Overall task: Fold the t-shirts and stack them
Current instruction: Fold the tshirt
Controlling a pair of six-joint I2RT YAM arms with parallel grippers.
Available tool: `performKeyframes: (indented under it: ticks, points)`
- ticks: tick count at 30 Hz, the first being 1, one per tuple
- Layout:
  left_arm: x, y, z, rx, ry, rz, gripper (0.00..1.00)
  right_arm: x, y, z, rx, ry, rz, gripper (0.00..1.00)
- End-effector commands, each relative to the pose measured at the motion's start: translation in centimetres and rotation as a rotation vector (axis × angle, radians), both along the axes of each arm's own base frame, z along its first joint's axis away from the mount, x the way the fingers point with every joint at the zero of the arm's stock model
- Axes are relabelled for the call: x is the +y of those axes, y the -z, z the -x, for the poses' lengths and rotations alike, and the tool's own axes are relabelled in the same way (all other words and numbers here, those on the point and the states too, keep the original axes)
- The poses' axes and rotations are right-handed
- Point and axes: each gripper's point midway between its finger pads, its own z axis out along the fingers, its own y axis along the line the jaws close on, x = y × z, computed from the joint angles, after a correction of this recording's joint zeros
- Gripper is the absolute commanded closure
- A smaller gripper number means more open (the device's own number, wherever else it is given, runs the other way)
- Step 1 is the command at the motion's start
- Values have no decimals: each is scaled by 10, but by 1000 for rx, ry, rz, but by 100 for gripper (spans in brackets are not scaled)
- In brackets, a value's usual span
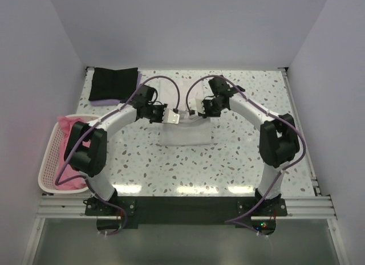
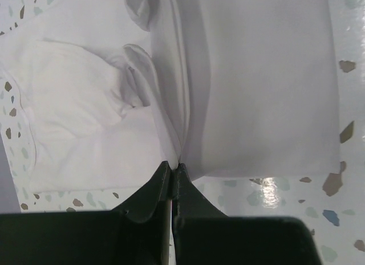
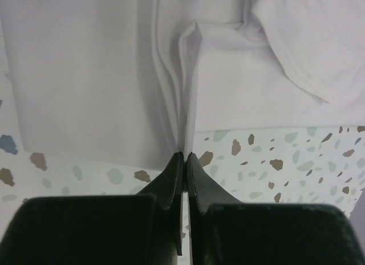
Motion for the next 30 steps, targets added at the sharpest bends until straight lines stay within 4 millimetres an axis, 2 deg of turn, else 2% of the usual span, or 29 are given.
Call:
performKeyframes:
  ticks: [1, 2, 3, 4, 12, 19, 23, 24, 25, 26, 27, 28, 29, 30]
  points:
    - [3, -9, -38, -88, -6, 11, 100, 9, -6, -25, -36, -37, -30, 100]
    - [4, -6, -42, -86, -14, 8, 99, 12, -7, -31, -46, -39, -32, 100]
    - [5, 1, -46, -72, -19, 1, 99, 12, -4, -33, -44, -39, -30, 100]
    - [5, 0, -50, -76, -20, 2, 99, 13, 4, -35, -31, -42, -25, 100]
    - [17, 21, -62, -61, -43, -27, 99, 20, 22, -52, -34, -34, -25, 100]
    - [24, 23, -70, -71, -71, -19, 99, 23, 26, -60, -43, -30, -31, 100]
    - [25, 23, -76, -73, -95, -12, 94, 26, 23, -65, -63, -30, -45, 99]
    - [26, 22, -79, -73, -105, -8, 91, 28, 21, -66, -68, -29, -53, 85]
    - [26, 18, -83, -80, -124, 3, 84, 29, 17, -70, -86, -23, -64, 76]
    - [28, 17, -85, -63, -155, 18, 81, 30, 14, -72, -92, -1, -77, 68]
    - [31, 10, -91, -65, -181, 35, 78, 30, 11, -75, -103, 17, -83, 68]
    - [32, 4, -96, -61, -207, 60, 72, 30, 0, -81, -133, 39, -102, 67]
    - [35, -1, -98, -21, -274, 103, 70, 30, -7, -82, -129, 79, -121, 66]
    - [44, -14, -106, -18, -329, 145, 68, 27, -13, -85, -132, 114, -139, 61]
